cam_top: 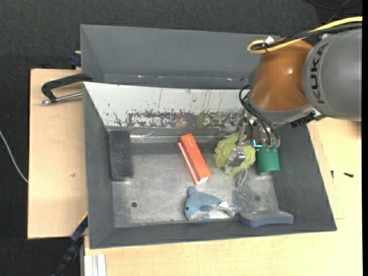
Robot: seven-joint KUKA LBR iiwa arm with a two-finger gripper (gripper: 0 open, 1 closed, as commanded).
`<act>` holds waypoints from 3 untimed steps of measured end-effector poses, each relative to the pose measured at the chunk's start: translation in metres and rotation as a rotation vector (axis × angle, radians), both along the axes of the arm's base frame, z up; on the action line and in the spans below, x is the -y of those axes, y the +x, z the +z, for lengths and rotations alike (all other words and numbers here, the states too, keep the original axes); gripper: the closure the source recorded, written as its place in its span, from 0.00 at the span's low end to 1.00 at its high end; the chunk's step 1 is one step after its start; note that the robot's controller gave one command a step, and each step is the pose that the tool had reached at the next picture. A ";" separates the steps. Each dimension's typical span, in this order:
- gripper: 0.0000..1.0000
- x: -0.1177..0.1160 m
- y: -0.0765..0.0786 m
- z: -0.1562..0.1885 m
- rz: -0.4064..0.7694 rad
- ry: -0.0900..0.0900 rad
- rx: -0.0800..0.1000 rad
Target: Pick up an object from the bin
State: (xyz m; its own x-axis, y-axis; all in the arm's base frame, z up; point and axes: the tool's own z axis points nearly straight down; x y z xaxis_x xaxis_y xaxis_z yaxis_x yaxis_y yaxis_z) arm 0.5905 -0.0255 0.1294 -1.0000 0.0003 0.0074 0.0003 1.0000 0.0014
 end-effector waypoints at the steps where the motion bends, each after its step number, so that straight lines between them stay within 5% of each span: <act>1: 0.00 0.000 0.001 0.004 0.000 0.000 0.007; 2: 1.00 0.018 0.012 -0.054 -0.052 0.001 0.017; 3: 1.00 0.018 0.012 -0.054 -0.052 0.001 0.016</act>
Offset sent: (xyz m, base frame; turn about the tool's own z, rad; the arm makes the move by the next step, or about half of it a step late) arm 0.0085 -0.0193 -0.0594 0.0532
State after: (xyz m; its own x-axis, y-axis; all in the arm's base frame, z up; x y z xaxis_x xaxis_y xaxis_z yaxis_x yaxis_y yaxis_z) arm 0.6027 -0.0432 0.0753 -0.9986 0.0525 -0.0089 0.0525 0.9986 0.0026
